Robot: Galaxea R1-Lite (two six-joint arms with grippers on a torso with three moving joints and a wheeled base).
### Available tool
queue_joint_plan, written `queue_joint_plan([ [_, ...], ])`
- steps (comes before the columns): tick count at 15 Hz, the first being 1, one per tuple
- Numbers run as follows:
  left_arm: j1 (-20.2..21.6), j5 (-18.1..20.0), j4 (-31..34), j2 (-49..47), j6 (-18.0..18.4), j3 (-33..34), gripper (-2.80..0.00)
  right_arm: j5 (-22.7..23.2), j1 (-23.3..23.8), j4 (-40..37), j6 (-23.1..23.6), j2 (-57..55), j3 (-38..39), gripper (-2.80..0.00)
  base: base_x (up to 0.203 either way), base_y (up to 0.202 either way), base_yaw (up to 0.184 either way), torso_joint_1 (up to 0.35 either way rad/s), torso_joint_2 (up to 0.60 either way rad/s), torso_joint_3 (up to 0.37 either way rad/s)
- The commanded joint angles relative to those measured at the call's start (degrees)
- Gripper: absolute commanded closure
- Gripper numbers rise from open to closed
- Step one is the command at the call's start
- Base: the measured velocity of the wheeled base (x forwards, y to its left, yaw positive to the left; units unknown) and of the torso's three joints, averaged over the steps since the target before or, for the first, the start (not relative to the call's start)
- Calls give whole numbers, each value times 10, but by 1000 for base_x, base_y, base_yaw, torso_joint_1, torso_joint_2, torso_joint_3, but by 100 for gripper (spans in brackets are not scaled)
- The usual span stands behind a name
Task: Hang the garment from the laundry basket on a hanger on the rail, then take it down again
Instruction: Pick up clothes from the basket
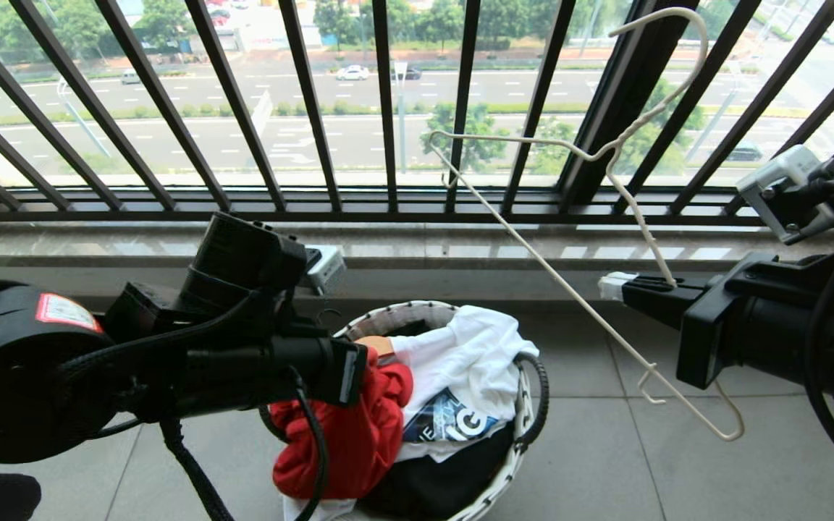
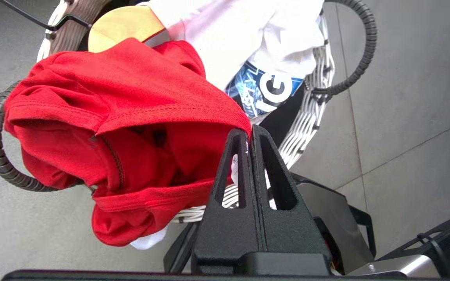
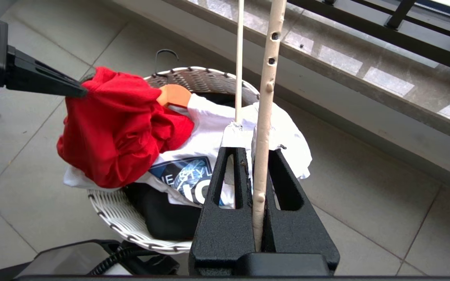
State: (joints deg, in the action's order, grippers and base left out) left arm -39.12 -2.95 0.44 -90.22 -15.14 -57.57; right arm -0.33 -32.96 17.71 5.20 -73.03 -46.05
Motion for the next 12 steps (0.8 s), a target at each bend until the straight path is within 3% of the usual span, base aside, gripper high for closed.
queue_joint_plan([
  [1, -40, -2, 0, 50, -57, -23, 0, 0, 4, 1, 1, 0, -1, 0, 0, 0, 0, 0, 0, 0],
  [3, -61, -3, -1, 56, -91, -34, 0, 0, 6, 1, 1, 0, -1, 0, 0, 0, 0, 0, 0, 0],
  [6, -88, -4, 2, 46, -92, -26, 0, 0, 9, 1, 1, 0, -2, 0, 0, 0, 0, 0, 0, 0],
  [12, -92, -22, -13, -99, -83, 1, 0, 1, 17, 2, 1, 0, -3, 0, 0, 0, 0, 0, 0, 0],
])
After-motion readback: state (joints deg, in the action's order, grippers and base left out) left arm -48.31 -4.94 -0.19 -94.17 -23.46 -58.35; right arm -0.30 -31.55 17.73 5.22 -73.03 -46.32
